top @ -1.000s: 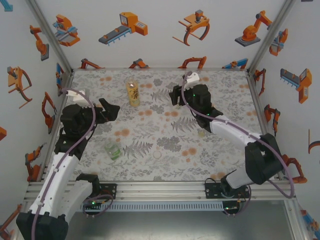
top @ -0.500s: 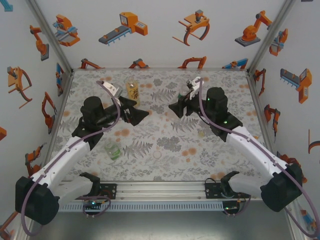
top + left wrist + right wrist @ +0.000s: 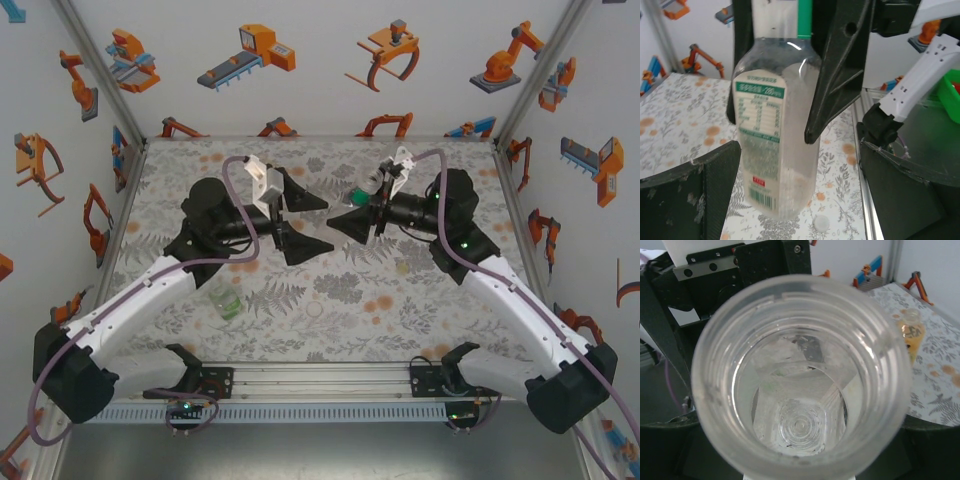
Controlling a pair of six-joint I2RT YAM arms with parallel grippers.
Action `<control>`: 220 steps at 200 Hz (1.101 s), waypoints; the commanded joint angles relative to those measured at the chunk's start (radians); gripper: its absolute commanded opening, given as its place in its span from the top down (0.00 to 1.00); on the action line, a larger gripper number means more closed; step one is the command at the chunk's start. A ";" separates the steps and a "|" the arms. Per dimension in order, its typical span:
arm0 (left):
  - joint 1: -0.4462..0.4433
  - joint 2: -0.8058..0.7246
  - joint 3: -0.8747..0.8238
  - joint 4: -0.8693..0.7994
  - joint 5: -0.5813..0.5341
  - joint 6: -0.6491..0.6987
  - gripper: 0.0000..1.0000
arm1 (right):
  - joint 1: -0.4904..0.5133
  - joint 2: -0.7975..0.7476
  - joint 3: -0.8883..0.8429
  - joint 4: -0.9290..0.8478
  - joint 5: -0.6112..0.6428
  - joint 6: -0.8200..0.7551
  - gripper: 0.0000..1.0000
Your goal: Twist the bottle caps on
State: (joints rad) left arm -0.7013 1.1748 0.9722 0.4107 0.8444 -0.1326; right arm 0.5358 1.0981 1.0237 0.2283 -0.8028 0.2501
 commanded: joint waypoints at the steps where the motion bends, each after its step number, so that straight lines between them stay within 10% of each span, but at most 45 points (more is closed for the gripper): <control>1: -0.017 0.021 0.058 0.013 0.043 0.035 0.03 | 0.009 -0.015 0.020 0.148 -0.096 0.083 0.52; 220: -0.113 0.126 0.135 0.166 -0.030 -0.014 0.11 | 0.013 -0.025 -0.031 0.427 -0.092 0.250 0.65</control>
State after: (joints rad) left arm -0.8055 1.2919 1.0737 0.5095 0.7887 -0.1192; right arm 0.5404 1.0988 1.0012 0.6010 -0.9184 0.4976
